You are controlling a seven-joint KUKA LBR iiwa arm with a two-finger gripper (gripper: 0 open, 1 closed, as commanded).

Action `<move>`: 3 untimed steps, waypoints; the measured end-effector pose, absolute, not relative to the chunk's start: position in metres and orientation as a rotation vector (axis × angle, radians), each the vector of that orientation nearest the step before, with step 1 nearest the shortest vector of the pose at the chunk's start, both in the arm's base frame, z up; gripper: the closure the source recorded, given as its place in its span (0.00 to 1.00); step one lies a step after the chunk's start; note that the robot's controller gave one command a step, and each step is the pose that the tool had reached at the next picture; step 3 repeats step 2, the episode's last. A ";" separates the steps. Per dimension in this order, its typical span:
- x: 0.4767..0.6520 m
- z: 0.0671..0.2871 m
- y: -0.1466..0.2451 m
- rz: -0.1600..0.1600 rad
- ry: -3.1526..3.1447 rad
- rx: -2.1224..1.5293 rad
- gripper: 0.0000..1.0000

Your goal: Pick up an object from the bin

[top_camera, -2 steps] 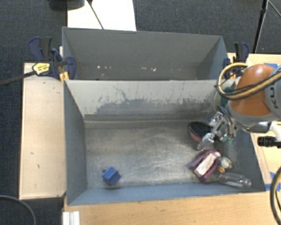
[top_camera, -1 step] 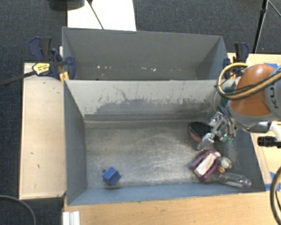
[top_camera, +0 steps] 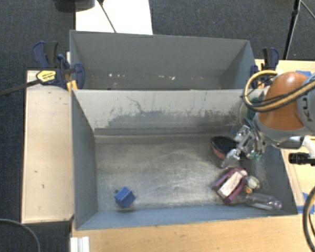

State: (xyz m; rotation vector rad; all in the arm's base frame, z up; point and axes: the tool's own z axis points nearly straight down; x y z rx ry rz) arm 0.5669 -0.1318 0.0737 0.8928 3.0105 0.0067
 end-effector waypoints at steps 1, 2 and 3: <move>0.558 0.193 -0.102 0.003 3.003 0.894 1.00; 0.546 0.237 -0.093 0.000 3.075 0.617 1.00; 0.546 0.237 -0.093 0.000 3.075 0.617 1.00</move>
Offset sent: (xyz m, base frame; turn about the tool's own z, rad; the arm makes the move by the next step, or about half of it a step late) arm -0.0108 0.0291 0.1146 0.0062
